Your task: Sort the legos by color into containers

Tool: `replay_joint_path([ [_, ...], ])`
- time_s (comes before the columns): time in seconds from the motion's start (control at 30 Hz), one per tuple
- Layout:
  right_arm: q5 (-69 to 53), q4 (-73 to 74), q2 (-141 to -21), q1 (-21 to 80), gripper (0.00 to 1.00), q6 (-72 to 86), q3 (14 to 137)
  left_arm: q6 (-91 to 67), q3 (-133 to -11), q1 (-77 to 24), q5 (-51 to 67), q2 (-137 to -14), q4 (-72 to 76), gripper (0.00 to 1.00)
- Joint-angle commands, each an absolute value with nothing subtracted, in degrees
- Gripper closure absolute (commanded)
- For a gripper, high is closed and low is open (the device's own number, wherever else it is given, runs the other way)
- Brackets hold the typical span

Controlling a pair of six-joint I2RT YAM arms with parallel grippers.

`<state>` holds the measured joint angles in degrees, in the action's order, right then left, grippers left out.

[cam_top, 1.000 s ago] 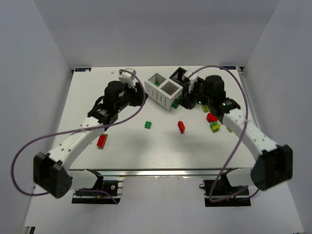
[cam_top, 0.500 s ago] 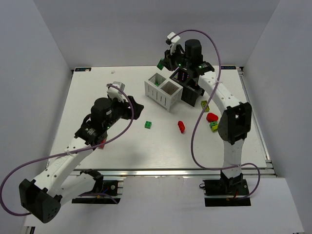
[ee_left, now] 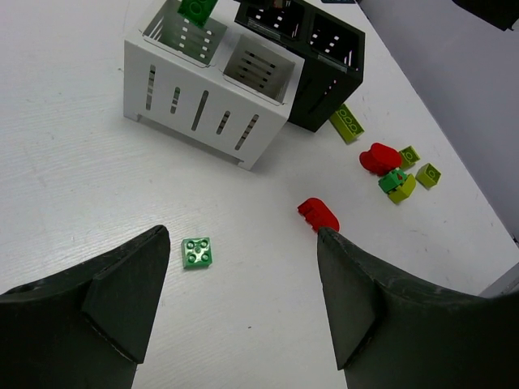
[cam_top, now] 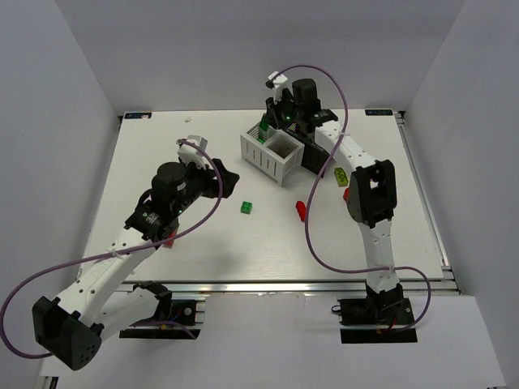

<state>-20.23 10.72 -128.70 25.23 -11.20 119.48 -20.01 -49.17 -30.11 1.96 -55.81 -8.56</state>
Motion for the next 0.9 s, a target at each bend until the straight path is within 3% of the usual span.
replay_joint_path([
  [0.0, -19.2, 9.8, -128.7, 25.8, 1.0, -12.3, 123.1, -19.6, -48.6, -30.1, 1.9, -55.3, -7.5, 0.18],
  [0.1, -19.4, 9.8, -128.4, 25.9, 0.78, -12.3, 122.3, -19.2, -48.6, -30.1, 1.5, -55.8, -7.6, 0.18],
  [0.13, -19.4, 9.8, -128.1, 25.9, 0.65, -12.4, 121.6, -19.2, -48.6, -30.1, 1.5, -56.1, -7.6, 0.18],
  [0.23, -19.2, 9.7, -127.1, 25.9, 0.53, -12.3, 120.3, -19.0, -48.6, -30.1, 1.1, -56.6, -7.7, 0.18],
  [0.5, -19.8, 12.9, -121.0, 25.9, 0.48, -12.7, 117.6, -18.4, -48.0, -30.1, 1.0, -58.4, -7.0, 0.19],
  [0.57, -22.0, 15.2, -114.4, 25.9, 0.41, -13.2, 115.2, -18.3, -47.9, -30.1, 2.1, -59.5, -6.9, 0.28],
  [0.6, -25.5, 17.2, -111.6, 25.9, 0.34, -13.3, 109.9, -18.3, -48.0, -30.1, 2.7, -60.9, -6.9, 0.34],
  [0.63, -28.0, 17.5, -104.7, 25.9, 0.21, -13.1, 105.9, -18.4, -48.1, -30.1, 4.0, -61.4, -6.8, 0.4],
  [0.67, -30.0, 17.1, -100.5, 25.9, 0.15, -12.5, 101.3, -18.4, -48.2, -30.1, 4.4, -62.0, -6.9, 0.51],
  [0.7, -34.4, 14.0, -96.5, 25.9, 0.11, -11.7, 90.3, -18.5, -48.2, -30.1, 4.7, -63.0, -6.8, 0.54],
  [0.8, -39.9, 10.1, -77.6, 25.8, 0.11, -10.1, 72.8, -18.5, -48.3, -30.1, 3.9, -65.0, -7.2, 0.49],
  [0.83, -40.5, 10.2, -74.7, 25.8, 0.11, -9.9, 69.6, -18.5, -48.2, -30.1, 3.6, -65.9, -7.4, 0.44],
  [0.87, -41.6, 10.4, -71.9, 25.8, 0.11, -10.3, 66.9, -18.5, -48.5, -30.1, 3.1, -66.9, -7.7, 0.34],
])
